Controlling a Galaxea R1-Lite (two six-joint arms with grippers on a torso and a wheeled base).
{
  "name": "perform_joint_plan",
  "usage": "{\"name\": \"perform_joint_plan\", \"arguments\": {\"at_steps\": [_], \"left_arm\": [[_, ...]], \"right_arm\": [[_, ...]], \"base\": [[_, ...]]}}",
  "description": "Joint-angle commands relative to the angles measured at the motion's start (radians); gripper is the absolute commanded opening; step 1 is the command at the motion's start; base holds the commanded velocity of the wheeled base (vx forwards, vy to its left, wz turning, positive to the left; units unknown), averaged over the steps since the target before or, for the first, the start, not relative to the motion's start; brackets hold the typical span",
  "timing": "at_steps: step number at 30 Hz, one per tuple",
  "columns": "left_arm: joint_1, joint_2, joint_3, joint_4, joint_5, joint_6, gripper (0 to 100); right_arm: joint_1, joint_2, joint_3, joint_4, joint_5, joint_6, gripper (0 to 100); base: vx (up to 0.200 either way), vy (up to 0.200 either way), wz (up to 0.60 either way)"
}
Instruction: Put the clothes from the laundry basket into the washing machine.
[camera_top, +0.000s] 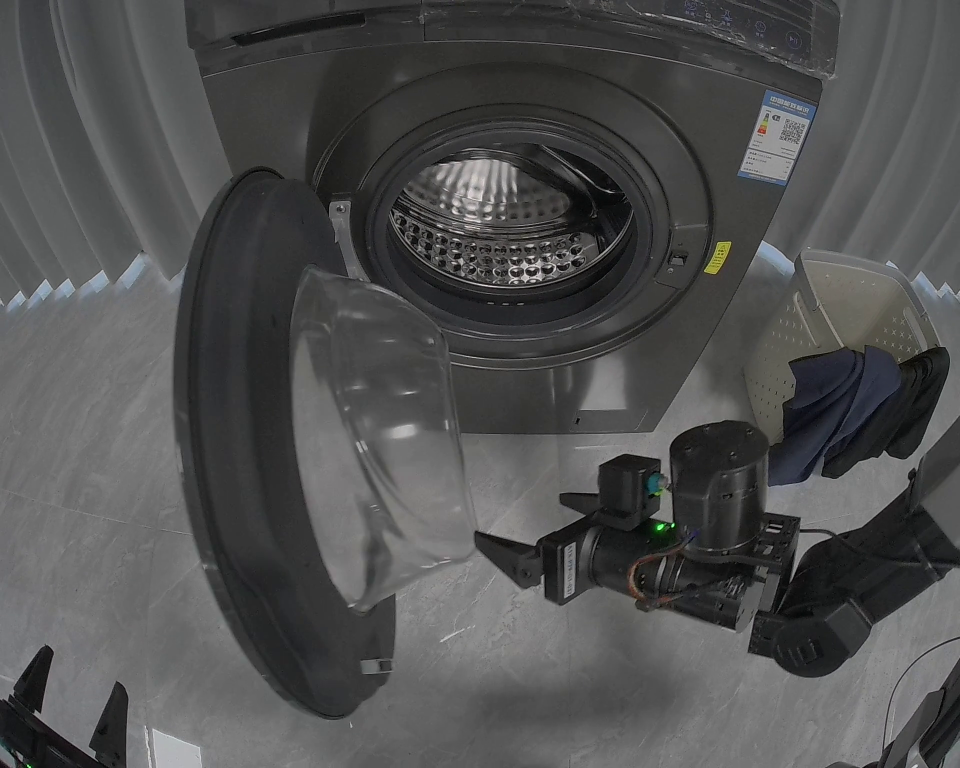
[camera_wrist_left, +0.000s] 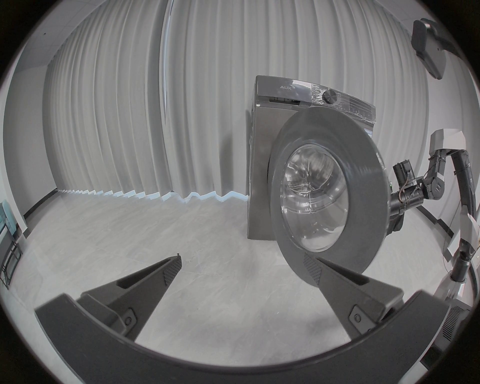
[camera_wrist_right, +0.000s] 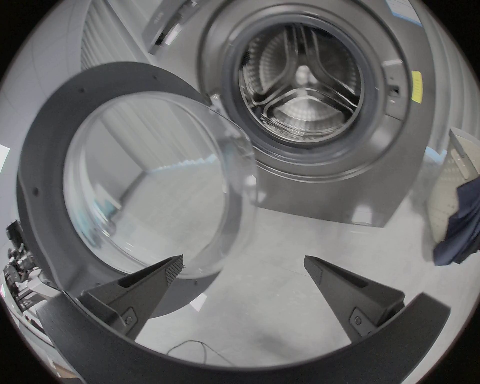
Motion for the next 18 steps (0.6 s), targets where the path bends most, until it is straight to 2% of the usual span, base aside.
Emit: {"name": "perform_joint_plan", "arguments": {"at_steps": [1,4,12,18], "left_arm": [[0.0,-0.016,0.016,0.0,0.001,-0.001,100],[0.0,-0.016,0.016,0.0,0.001,-0.001,100],[0.0,-0.016,0.016,0.0,0.001,-0.001,100],[0.0,-0.016,0.016,0.0,0.001,-0.001,100]], "right_arm": [[0.043,0.027,-0.012,-0.016,-0.001,0.009,100],[0.037,0.02,-0.015,-0.019,-0.001,0.032,100],[0.018,0.046,-0.05,-0.019,-0.001,0.032,100],[0.024,0.119,-0.12,-0.019,-0.001,0.032,100]], "base": [[0.0,0.0,0.0],[0.0,0.0,0.0],[0.0,0.0,0.0],[0.0,0.0,0.0]]}}
